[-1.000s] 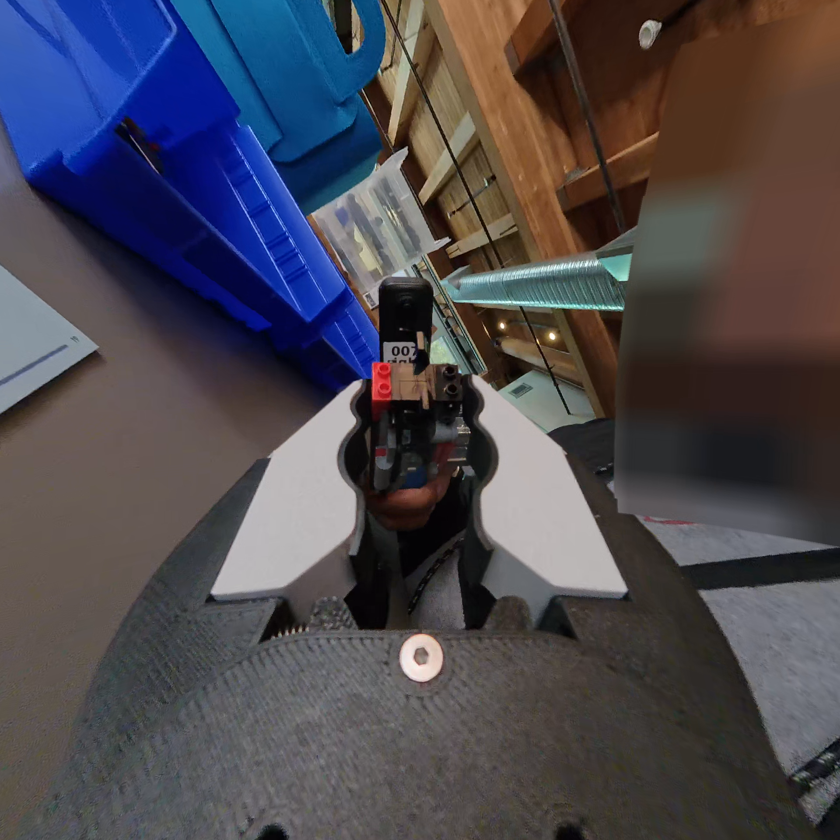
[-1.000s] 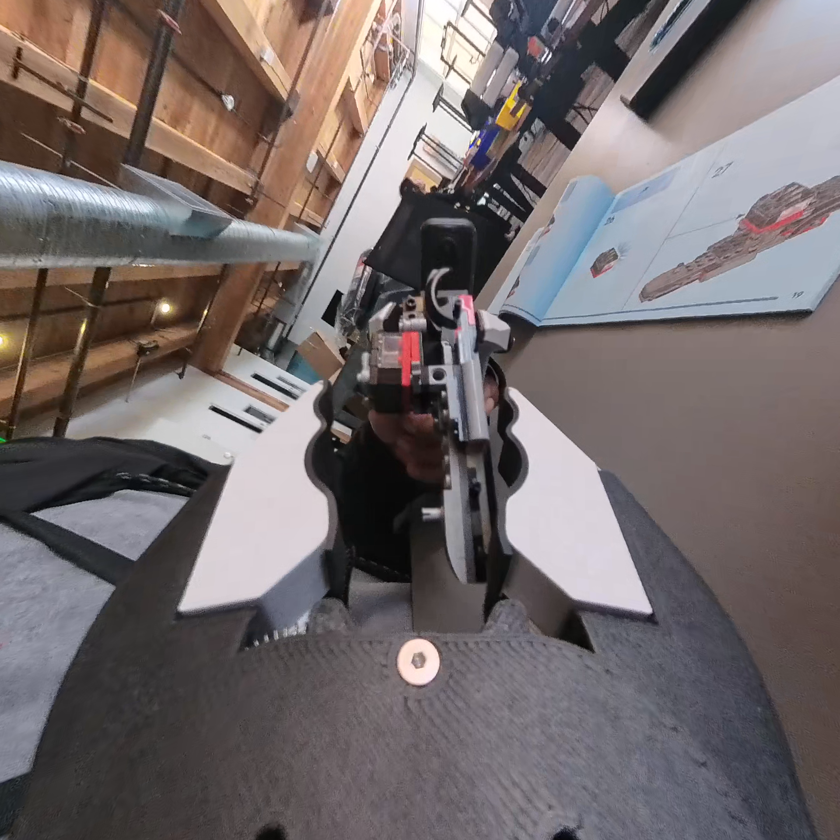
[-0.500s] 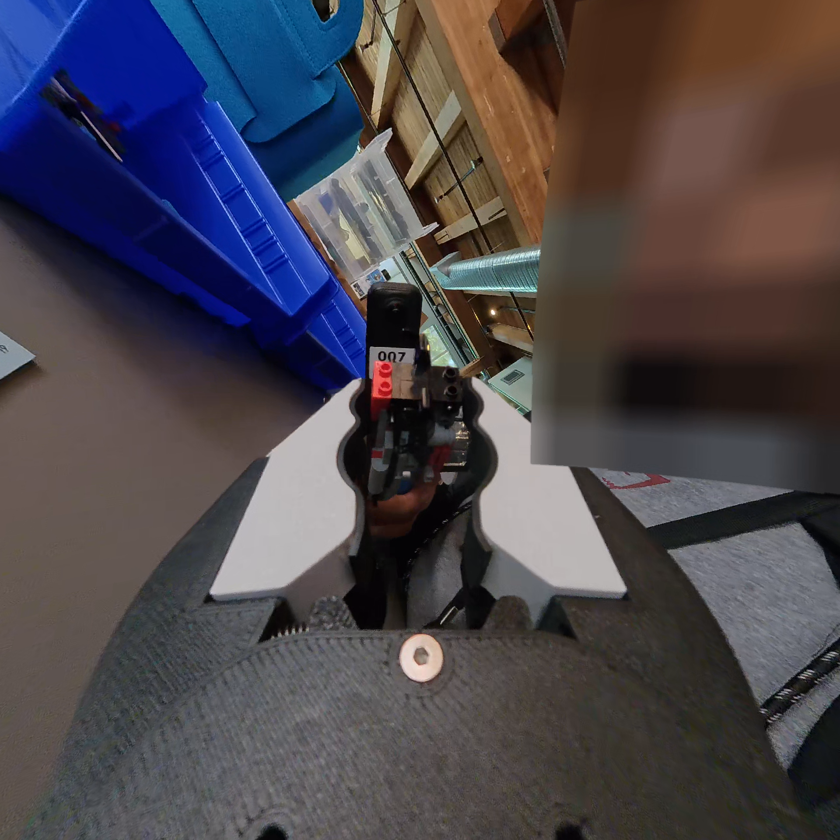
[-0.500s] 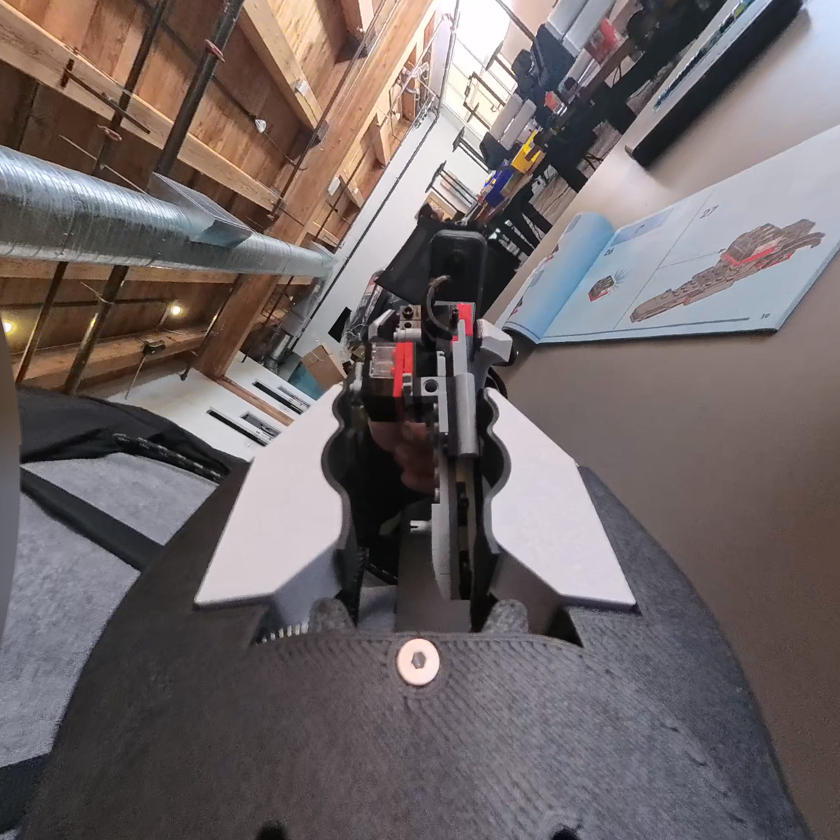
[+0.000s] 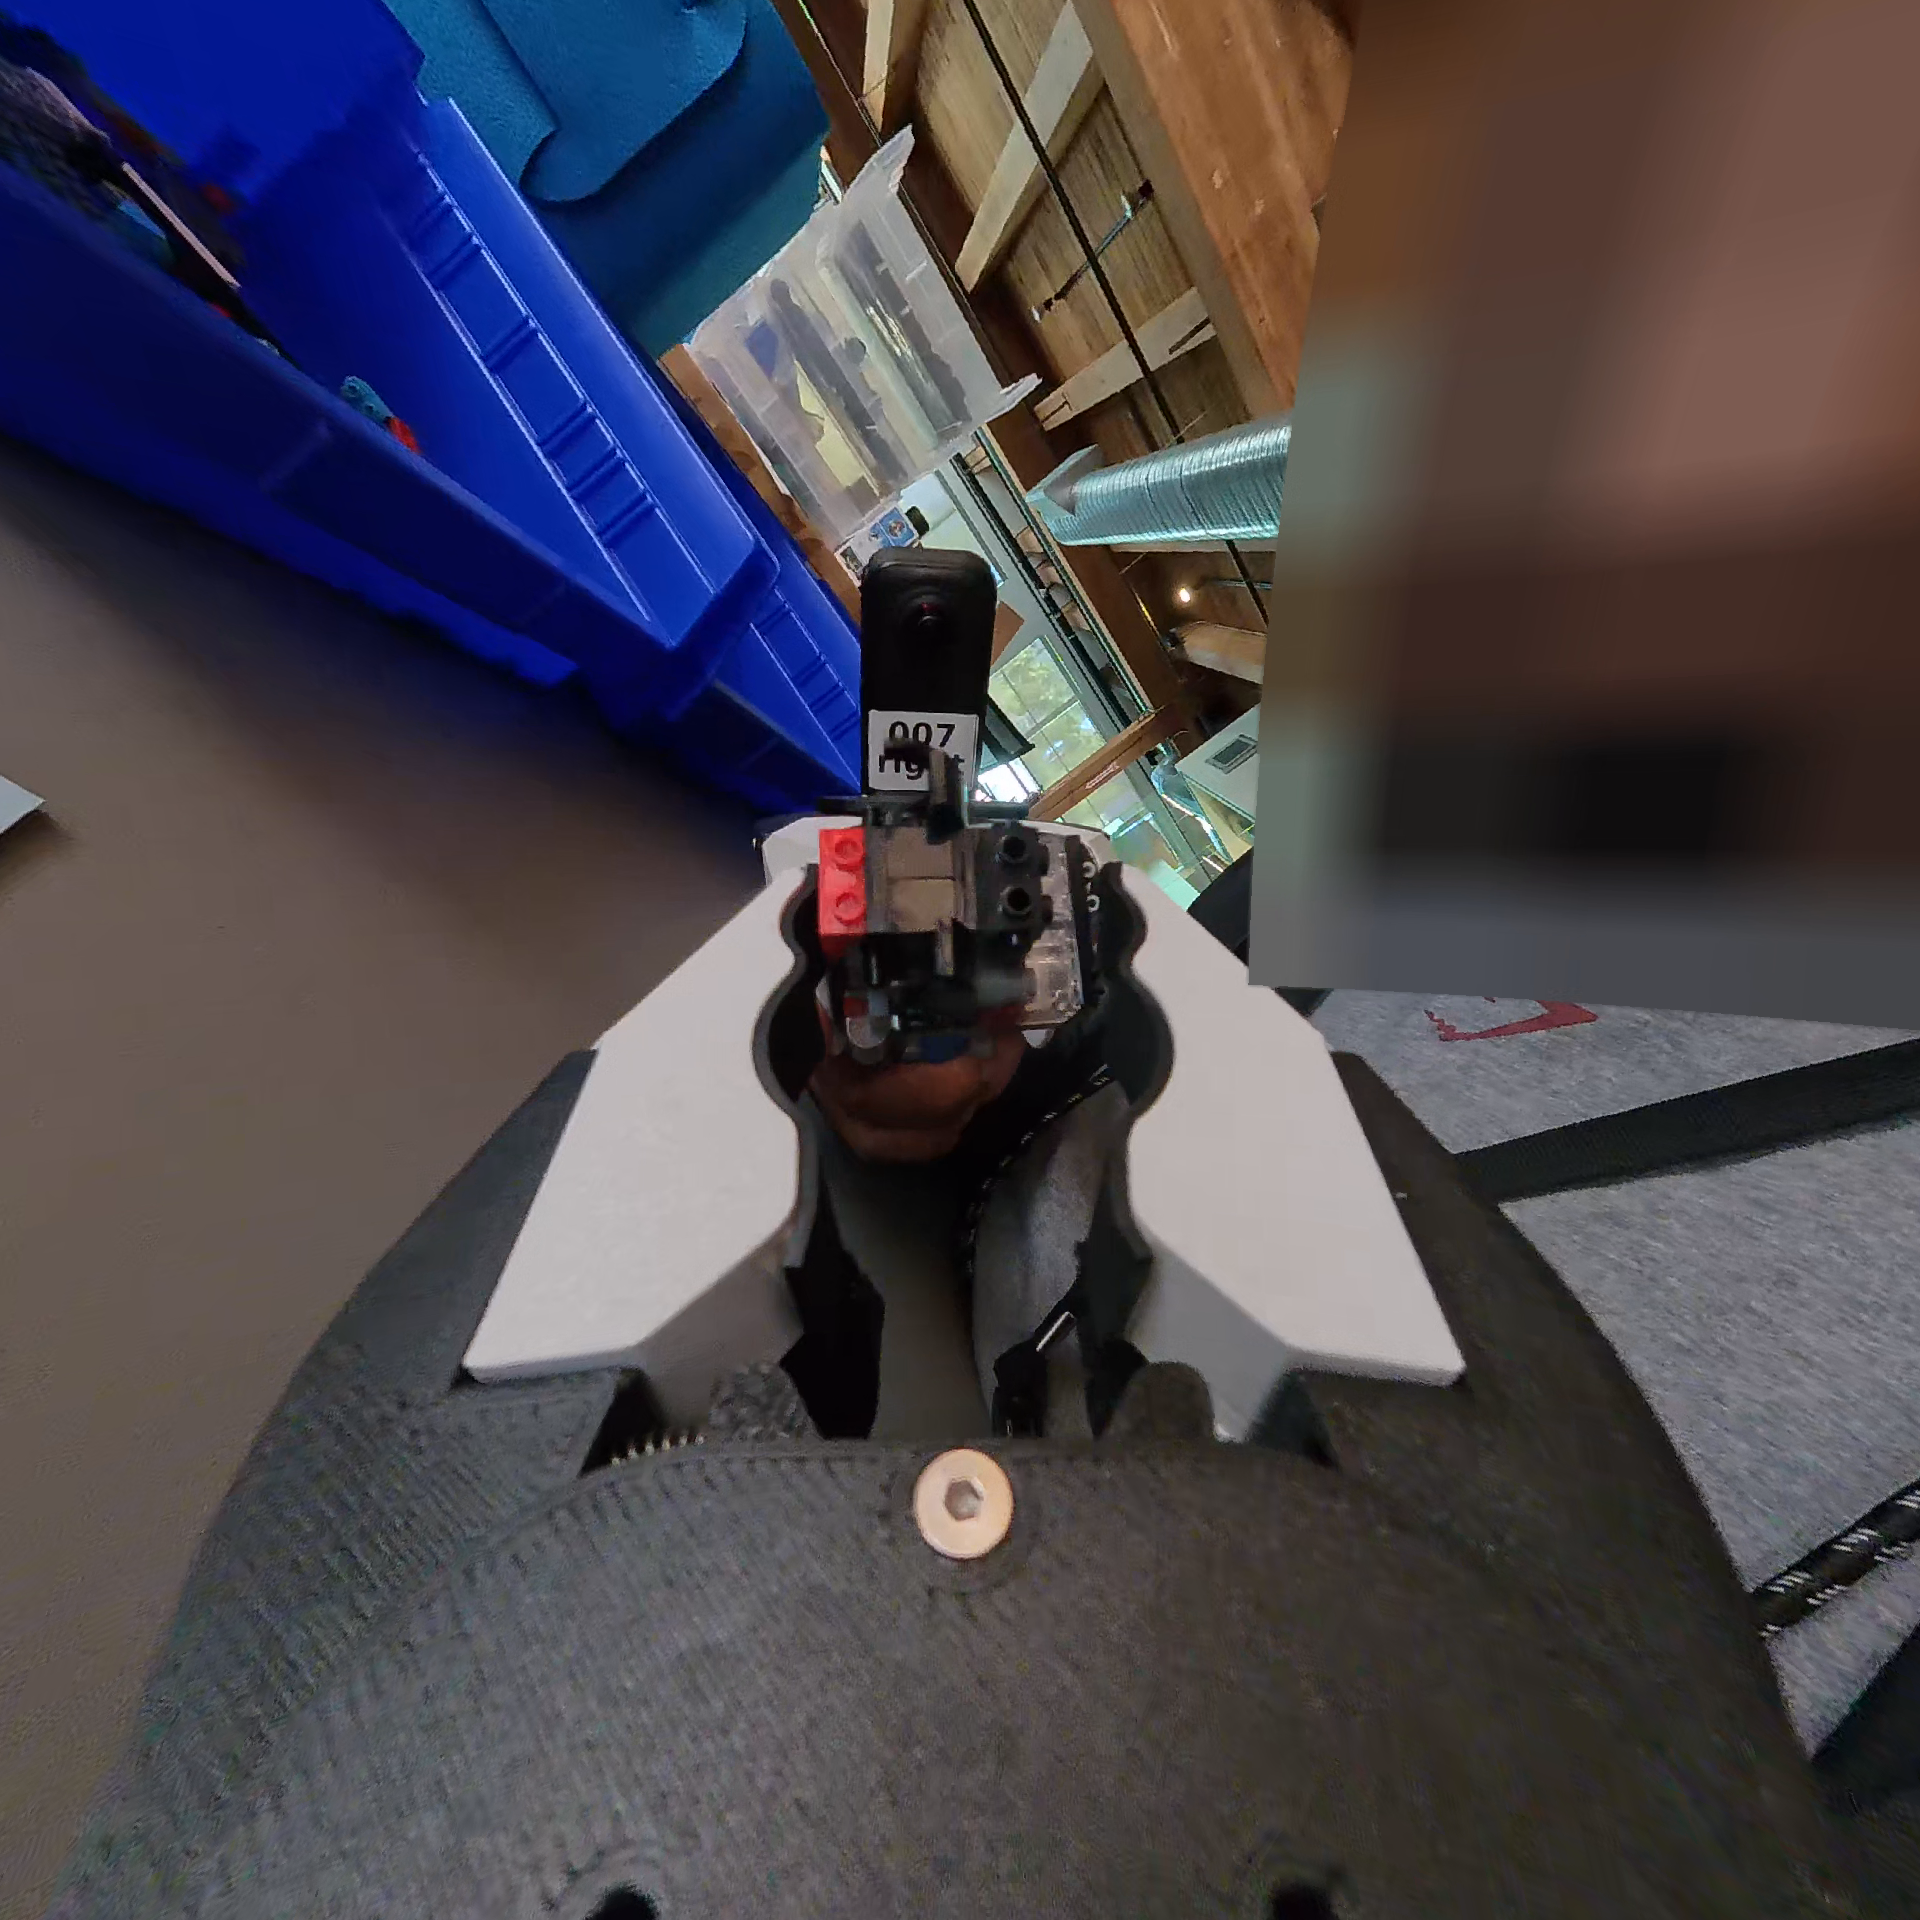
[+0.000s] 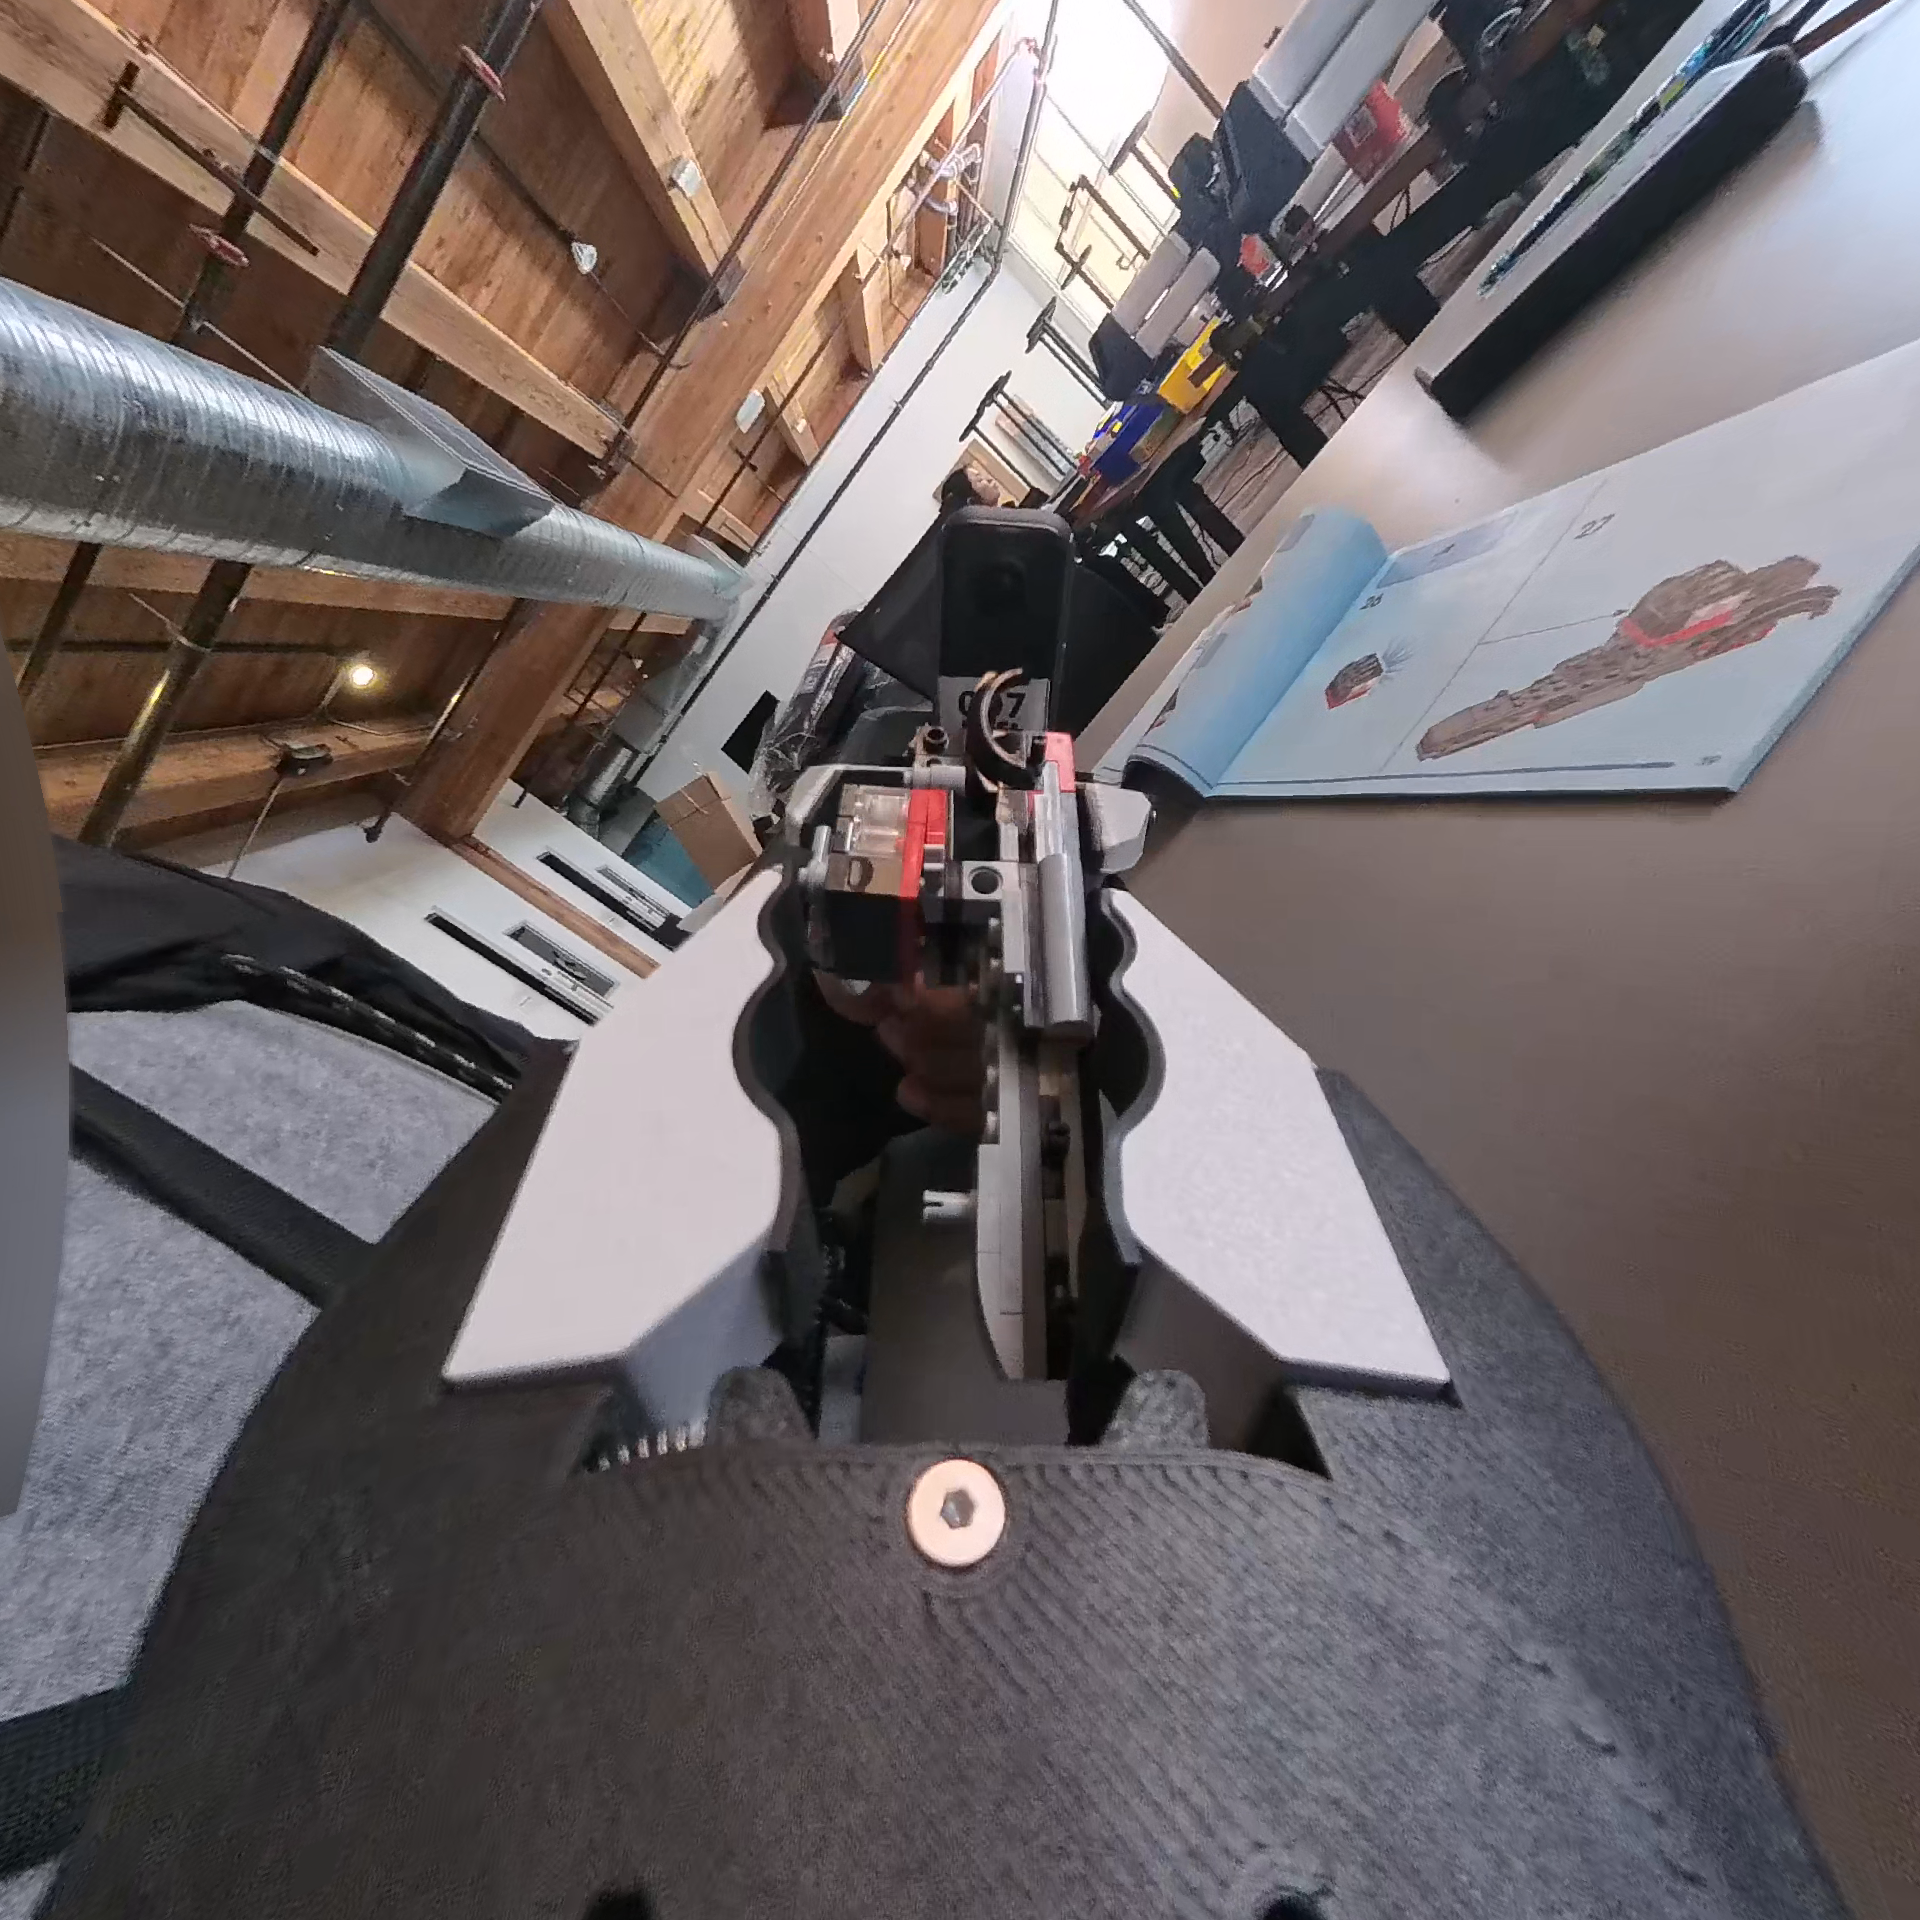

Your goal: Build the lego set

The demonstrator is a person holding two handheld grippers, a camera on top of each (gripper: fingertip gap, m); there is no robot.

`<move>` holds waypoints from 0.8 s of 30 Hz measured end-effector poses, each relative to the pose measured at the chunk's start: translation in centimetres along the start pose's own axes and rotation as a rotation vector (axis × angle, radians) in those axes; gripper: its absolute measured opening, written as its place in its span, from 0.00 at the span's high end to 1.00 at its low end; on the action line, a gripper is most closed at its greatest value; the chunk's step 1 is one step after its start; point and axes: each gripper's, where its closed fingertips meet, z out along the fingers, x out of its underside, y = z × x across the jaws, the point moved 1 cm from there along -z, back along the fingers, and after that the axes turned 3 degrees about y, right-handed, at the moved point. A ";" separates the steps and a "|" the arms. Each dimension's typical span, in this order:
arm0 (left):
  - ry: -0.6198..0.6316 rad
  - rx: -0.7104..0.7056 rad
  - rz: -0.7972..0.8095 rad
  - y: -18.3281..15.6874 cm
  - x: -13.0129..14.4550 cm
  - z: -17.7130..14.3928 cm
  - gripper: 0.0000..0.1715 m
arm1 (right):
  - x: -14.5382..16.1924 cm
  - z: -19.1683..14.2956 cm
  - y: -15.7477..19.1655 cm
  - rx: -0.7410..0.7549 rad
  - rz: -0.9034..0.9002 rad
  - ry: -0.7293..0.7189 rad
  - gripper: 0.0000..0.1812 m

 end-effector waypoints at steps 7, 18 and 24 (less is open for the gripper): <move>-0.005 0.002 0.011 -0.1 -0.1 0.0 0.70 | -0.1 0.1 0.2 -0.015 -0.006 -0.002 0.70; 0.001 0.014 0.024 -0.3 -0.2 0.2 0.70 | -0.2 0.1 0.3 -0.036 -0.020 0.006 0.70; 0.003 0.016 0.023 -0.3 -0.2 0.2 0.70 | -0.3 0.1 0.3 -0.035 -0.025 0.004 0.70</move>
